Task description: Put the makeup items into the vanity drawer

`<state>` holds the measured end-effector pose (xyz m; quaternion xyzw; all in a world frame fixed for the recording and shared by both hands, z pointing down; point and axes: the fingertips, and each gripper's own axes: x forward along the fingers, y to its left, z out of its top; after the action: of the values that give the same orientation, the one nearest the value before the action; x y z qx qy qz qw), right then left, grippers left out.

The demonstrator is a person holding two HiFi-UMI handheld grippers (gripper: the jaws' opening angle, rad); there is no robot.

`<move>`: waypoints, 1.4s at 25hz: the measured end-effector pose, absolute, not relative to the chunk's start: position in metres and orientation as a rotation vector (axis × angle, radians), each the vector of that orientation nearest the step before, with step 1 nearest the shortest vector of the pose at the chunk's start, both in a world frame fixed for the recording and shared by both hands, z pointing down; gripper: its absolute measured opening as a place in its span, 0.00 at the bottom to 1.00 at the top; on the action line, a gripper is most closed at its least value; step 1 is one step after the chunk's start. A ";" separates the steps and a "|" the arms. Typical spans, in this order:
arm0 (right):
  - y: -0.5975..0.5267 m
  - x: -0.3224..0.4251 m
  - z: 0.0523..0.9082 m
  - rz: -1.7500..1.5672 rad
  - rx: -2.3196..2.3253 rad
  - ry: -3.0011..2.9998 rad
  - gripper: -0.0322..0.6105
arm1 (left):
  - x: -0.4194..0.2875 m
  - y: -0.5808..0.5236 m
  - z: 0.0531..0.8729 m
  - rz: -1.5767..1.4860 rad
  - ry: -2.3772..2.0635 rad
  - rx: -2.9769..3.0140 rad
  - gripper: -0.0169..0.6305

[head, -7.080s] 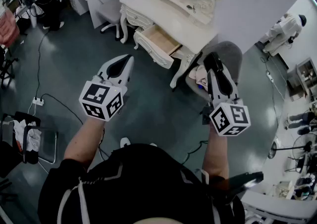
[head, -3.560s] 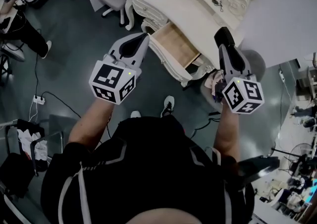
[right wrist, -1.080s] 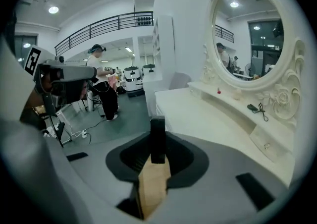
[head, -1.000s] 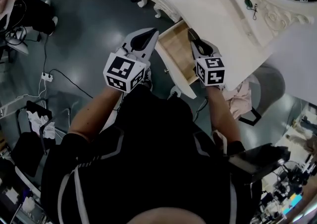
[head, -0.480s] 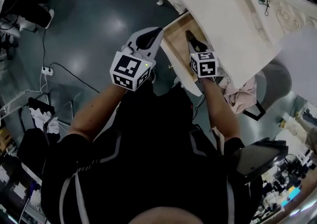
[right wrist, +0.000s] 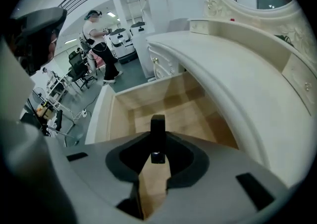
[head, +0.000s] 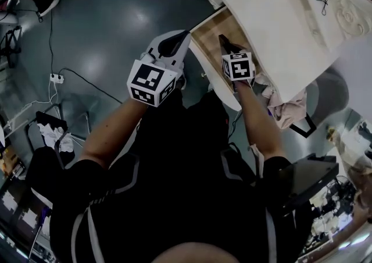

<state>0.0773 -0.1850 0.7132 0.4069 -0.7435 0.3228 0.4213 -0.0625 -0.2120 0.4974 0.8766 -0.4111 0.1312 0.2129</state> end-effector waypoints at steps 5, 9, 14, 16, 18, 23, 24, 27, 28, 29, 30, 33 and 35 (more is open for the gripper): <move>-0.187 0.080 0.733 0.815 0.984 -1.820 0.20 | -0.064 -0.217 0.506 0.376 -1.142 2.423 0.03; -0.190 0.077 0.738 0.787 0.943 -1.804 0.20 | -0.067 -0.219 0.510 0.381 -1.160 2.404 0.03; -0.197 0.068 0.738 0.746 0.888 -1.793 0.20 | -0.076 -0.223 0.513 0.366 -1.188 2.364 0.03; -0.199 0.066 0.739 0.733 0.897 -1.799 0.20 | -0.075 -0.223 0.514 0.371 -1.185 2.371 0.03; -0.202 0.063 0.738 0.713 0.894 -1.802 0.20 | -0.075 -0.226 0.512 0.370 -1.196 2.374 0.03; -0.206 0.058 0.736 0.685 0.886 -1.809 0.20 | -0.073 -0.230 0.504 0.350 -1.191 2.394 0.03; -0.208 0.058 0.736 0.678 0.888 -1.809 0.20 | -0.073 -0.229 0.502 0.351 -1.186 2.401 0.03; -0.209 0.056 0.733 0.645 0.878 -1.824 0.20 | -0.075 -0.228 0.502 0.355 -1.191 2.393 0.03; -0.209 0.055 0.732 0.633 0.872 -1.829 0.21 | -0.077 -0.228 0.502 0.352 -1.198 2.383 0.03; -0.209 0.054 0.733 0.628 0.869 -1.833 0.22 | -0.079 -0.229 0.502 0.347 -1.204 2.375 0.03; -0.210 0.053 0.733 0.629 0.869 -1.835 0.25 | -0.081 -0.229 0.501 0.344 -1.206 2.373 0.03; -0.212 0.052 0.732 0.621 0.871 -1.831 0.26 | -0.079 -0.227 0.498 0.352 -1.187 2.404 0.03; -0.213 0.053 0.733 0.609 0.868 -1.825 0.28 | -0.077 -0.227 0.495 0.345 -1.175 2.415 0.03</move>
<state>0.0528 -0.2128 0.7329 0.3577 -0.7524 0.2510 0.4929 -0.0768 -0.2273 0.4954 0.8711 -0.4236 0.1244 0.2151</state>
